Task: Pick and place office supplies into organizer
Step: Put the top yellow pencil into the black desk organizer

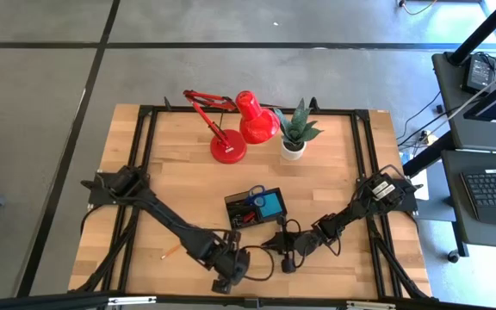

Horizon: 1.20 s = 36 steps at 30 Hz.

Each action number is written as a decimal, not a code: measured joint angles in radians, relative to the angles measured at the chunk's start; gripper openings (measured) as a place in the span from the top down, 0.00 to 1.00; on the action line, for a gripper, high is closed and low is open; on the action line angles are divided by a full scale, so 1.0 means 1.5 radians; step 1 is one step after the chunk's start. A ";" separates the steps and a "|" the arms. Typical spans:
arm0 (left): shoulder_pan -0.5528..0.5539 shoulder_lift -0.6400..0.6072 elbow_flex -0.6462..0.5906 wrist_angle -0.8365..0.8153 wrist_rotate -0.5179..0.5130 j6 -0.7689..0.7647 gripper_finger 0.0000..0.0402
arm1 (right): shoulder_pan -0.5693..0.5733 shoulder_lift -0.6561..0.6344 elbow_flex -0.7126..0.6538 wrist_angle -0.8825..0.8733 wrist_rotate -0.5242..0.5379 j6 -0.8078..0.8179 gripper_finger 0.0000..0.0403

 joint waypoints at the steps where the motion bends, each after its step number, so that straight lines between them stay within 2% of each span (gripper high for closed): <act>1: -0.003 -0.002 0.000 -0.002 -0.012 -0.006 0.99 | 0.000 0.000 -0.001 0.005 0.000 0.000 0.95; 12: -0.009 -0.005 0.001 -0.024 0.001 -0.047 0.99 | 0.001 -0.057 -0.002 -0.057 -0.014 -0.004 0.95; 16: -0.017 -0.005 0.002 -0.043 0.014 -0.054 0.99 | 0.002 -0.084 0.012 -0.124 -0.014 -0.003 0.95; 20: -0.032 -0.006 0.003 -0.092 0.013 -0.079 0.99 | 0.002 -0.104 0.060 -0.248 -0.009 -0.020 0.95; 24: -0.055 -0.006 0.003 -0.158 -0.045 -0.135 0.99 | 0.002 -0.110 0.132 -0.385 -0.005 -0.044 0.96; 28: -0.076 -0.006 0.003 -0.176 -0.106 -0.160 0.99 | 0.002 -0.111 0.194 -0.508 -0.009 -0.057 0.96; 31: -0.083 -0.006 0.003 -0.185 -0.125 -0.206 0.99 | 0.001 -0.112 0.224 -0.581 -0.015 -0.056 1.00; 36: -0.083 -0.006 0.003 -0.188 -0.128 -0.240 0.99 | 0.001 -0.113 0.243 -0.631 -0.017 -0.057 1.00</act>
